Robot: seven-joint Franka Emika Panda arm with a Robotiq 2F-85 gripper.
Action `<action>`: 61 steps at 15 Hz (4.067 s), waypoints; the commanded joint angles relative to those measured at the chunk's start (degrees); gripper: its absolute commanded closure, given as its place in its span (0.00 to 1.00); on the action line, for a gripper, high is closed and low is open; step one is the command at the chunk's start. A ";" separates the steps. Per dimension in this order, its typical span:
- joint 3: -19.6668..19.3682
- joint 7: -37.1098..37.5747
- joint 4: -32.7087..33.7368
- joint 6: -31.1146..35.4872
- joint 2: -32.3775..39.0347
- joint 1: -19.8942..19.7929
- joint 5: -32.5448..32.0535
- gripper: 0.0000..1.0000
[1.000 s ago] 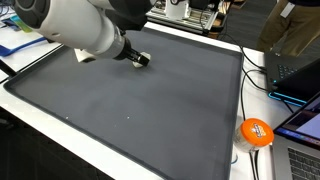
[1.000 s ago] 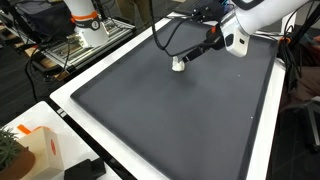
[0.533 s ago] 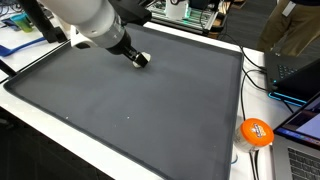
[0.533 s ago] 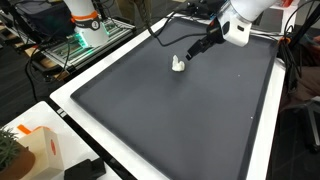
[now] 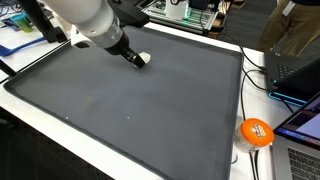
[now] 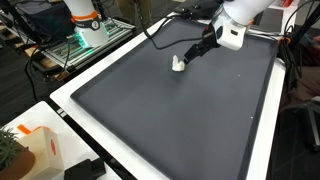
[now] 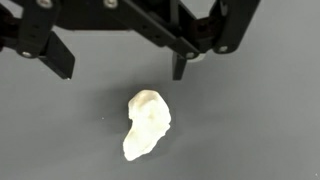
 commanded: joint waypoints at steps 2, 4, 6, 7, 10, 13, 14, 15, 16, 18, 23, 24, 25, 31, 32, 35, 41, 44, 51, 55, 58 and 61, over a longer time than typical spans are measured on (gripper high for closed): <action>-0.12 -0.53 -16.44 11.22 -10.12 -2.59 3.58 0.00; 0.10 -1.39 -21.77 15.54 -14.16 -3.46 5.34 0.00; -0.01 -1.81 -27.09 17.92 -18.15 -3.45 5.50 0.00; 0.27 -2.96 -30.14 17.07 -20.31 -3.50 5.37 0.00; 0.02 -2.95 -26.47 14.46 -18.07 -3.08 4.06 0.00; 0.33 -3.68 -29.97 16.05 -20.53 -3.14 4.51 0.00; 0.26 -3.10 -31.16 17.85 -21.06 -2.98 4.54 0.00; 0.23 -2.95 -32.33 18.90 -21.55 -2.93 4.51 0.00; 0.29 -3.16 -33.16 19.87 -21.82 -3.02 4.74 0.00; 0.34 -3.35 -35.38 21.86 -22.57 -3.10 4.99 0.00; 0.35 -3.39 -40.80 27.27 -24.75 -3.15 5.15 0.00; 0.45 -3.61 -41.92 28.74 -25.36 -3.19 5.36 0.00; 0.60 -4.05 -43.15 30.25 -26.01 -3.27 5.62 0.00; 0.97 -3.74 -46.20 30.63 -27.05 -3.01 5.04 0.00; 1.09 -3.91 -46.66 31.12 -27.24 -3.06 5.26 0.00; 1.28 -3.65 -47.54 33.80 -27.47 -3.22 6.49 0.00; 1.17 -3.28 -48.83 39.30 -27.78 -3.19 7.11 0.00; 1.26 -3.32 -49.73 42.76 -28.01 -3.31 8.18 0.00; 2.45 -5.41 -54.02 53.70 -29.69 -4.58 15.68 0.00; 1.96 -4.91 -52.36 53.33 -28.42 -4.06 15.20 0.00; 1.97 -4.93 -54.56 57.66 -28.83 -3.73 14.81 0.00; 1.86 -5.21 -58.07 63.17 -29.41 -3.41 13.99 0.00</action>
